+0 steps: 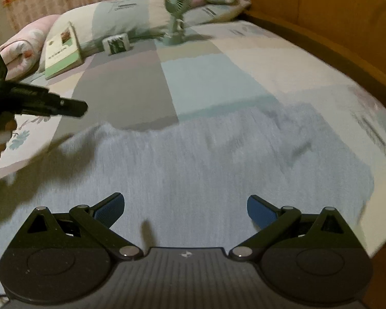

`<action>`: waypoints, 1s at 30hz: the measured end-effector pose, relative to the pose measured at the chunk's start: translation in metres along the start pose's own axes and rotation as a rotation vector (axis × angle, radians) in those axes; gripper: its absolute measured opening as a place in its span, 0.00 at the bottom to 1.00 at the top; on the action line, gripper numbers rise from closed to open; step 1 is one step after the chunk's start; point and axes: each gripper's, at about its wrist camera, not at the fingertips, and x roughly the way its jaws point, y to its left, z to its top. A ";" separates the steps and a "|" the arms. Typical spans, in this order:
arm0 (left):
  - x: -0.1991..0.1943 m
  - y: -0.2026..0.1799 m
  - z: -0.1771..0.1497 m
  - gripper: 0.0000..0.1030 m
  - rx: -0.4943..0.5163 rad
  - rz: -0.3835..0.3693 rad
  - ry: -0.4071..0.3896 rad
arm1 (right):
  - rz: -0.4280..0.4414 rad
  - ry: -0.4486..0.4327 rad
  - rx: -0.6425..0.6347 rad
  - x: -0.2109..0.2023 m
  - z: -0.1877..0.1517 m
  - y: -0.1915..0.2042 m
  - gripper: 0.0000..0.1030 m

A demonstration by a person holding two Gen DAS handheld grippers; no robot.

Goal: Fold clothes

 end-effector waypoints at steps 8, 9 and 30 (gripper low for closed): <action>0.042 0.013 -0.019 0.40 -0.094 0.020 0.059 | 0.227 0.051 0.069 0.062 0.057 -0.030 1.00; 0.038 0.015 -0.024 0.40 -0.104 0.023 0.050 | 0.230 0.065 0.080 0.074 0.060 -0.034 1.00; -0.038 -0.061 -0.088 0.65 0.375 0.260 0.083 | -0.060 0.056 -0.159 0.016 0.010 -0.031 1.00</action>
